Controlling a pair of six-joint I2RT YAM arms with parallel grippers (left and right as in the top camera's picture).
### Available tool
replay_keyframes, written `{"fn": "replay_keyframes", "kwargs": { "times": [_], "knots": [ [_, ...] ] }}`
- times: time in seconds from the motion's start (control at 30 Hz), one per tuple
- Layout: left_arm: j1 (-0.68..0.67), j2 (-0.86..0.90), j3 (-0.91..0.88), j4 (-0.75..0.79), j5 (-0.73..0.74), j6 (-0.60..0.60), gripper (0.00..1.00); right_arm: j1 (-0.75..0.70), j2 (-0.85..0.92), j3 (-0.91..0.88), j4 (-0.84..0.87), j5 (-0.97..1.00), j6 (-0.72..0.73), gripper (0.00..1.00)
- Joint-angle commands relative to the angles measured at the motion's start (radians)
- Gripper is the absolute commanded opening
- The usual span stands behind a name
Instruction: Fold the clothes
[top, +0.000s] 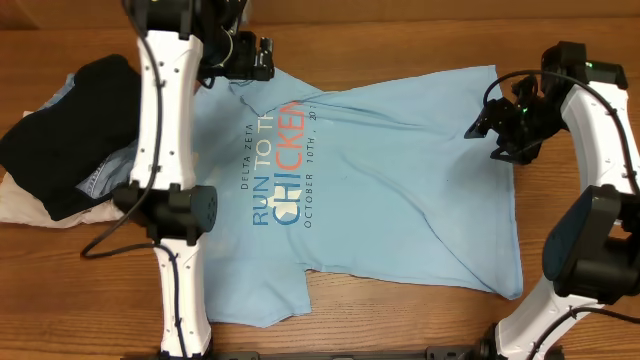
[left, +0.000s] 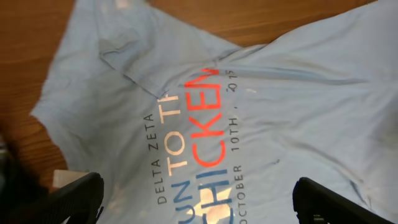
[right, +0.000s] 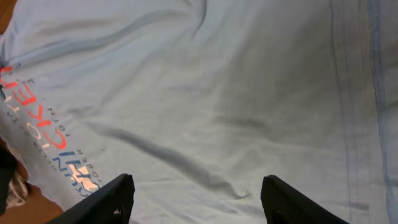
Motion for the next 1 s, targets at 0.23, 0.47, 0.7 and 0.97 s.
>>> {"fn": "replay_keyframes", "kwargs": {
  "times": [0.23,0.47,0.7,0.97],
  "knots": [
    [-0.016,-0.755,-0.803,-0.003,-0.106,-0.093,1.00,0.002,-0.387,0.015,-0.214,0.102,0.040,0.74],
    [-0.016,-0.893,-1.432,0.096,-0.060,-0.237,1.00,0.003,-0.396,-0.159,-0.157,0.116,0.077,0.74],
    [-0.063,-0.899,-1.884,0.312,0.093,-0.361,0.90,0.003,-0.396,-0.254,-0.099,0.116,0.077,0.74],
    [-0.114,-0.953,-2.180,0.466,0.052,-0.625,0.97,0.003,-0.396,-0.254,-0.081,0.116,0.064,0.75]
  ]
}}
